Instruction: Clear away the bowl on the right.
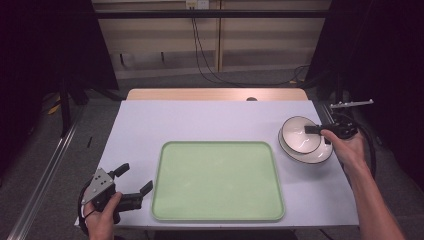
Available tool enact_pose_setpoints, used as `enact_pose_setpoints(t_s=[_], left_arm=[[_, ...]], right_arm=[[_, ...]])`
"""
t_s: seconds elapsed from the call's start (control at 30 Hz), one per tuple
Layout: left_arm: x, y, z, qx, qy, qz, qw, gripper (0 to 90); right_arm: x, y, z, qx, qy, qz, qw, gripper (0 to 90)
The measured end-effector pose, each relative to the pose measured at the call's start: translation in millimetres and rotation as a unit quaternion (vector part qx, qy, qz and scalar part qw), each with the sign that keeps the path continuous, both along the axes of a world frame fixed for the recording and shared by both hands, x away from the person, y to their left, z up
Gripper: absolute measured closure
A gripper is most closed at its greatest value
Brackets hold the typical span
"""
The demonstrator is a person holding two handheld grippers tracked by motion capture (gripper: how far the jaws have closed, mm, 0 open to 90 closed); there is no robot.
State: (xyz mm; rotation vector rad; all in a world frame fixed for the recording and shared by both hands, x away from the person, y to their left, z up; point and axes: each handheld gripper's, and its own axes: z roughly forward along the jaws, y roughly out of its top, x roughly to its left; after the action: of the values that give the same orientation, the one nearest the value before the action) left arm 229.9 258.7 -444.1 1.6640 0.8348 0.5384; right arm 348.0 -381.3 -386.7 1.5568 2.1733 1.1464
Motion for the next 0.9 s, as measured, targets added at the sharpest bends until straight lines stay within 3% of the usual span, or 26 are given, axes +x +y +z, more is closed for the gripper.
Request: enact_pose_setpoints(t_s=[0.43, 0.6, 0.9], left_arm=[[1.3, -0.9, -0.8, 0.003, 0.003, 0.003, 1.0, 0.8], [2.9, -3.0, -0.8, 0.002, 0.005, 0.0, 1.0, 0.8], [2.7, -2.2, -1.1, 0.003, 0.005, 0.002, 1.0, 0.8]], right_arm=[[2.7, 34.9, 6.1, -0.008, 0.0, 0.054, 0.9985, 82.3], [6.3, 46.0, 6.6, -0.007, 0.005, 0.063, 0.998, 82.3], [21.5, 72.4, 3.0, -0.006, 0.019, 0.087, 0.996, 82.3]])
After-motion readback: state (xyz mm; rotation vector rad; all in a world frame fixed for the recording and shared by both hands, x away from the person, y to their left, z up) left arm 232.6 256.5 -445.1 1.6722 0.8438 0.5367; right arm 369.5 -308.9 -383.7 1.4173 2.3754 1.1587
